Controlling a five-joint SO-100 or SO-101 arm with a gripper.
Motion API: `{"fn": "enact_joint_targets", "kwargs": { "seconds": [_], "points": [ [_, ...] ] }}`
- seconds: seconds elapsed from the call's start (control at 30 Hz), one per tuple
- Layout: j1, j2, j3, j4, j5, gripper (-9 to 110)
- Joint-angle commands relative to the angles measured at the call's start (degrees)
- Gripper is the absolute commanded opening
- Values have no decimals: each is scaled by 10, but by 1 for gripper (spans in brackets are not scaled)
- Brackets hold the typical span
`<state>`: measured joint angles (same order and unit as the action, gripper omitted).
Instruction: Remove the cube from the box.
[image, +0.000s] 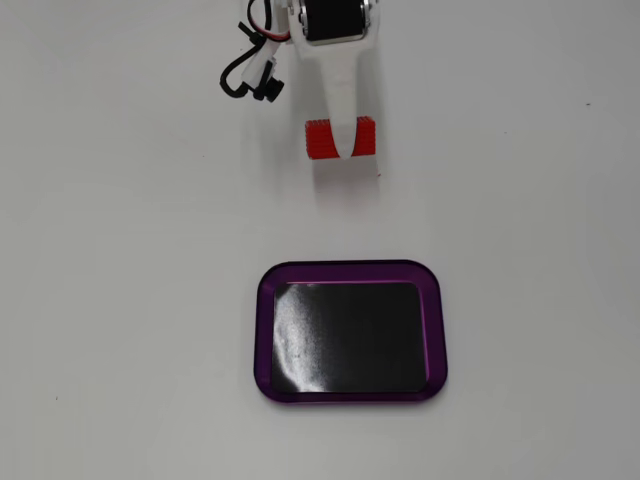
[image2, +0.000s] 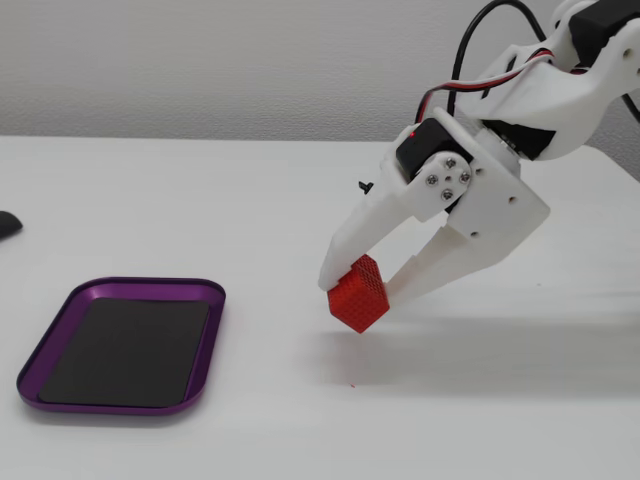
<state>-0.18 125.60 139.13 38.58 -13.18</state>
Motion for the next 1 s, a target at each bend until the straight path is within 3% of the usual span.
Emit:
{"fn": "enact_joint_targets", "kwargs": {
  "seconds": [0.0, 0.3, 0.5, 0.8, 0.97],
  "points": [
    [2, 18, -1, -10, -1, 15],
    [4, 27, -10, 1, 4, 19],
    [9, 62, -110, 93, 4, 19],
    [40, 323, -325, 259, 4, 18],
    [127, 483, -181, 258, 5, 19]
  ]
}}
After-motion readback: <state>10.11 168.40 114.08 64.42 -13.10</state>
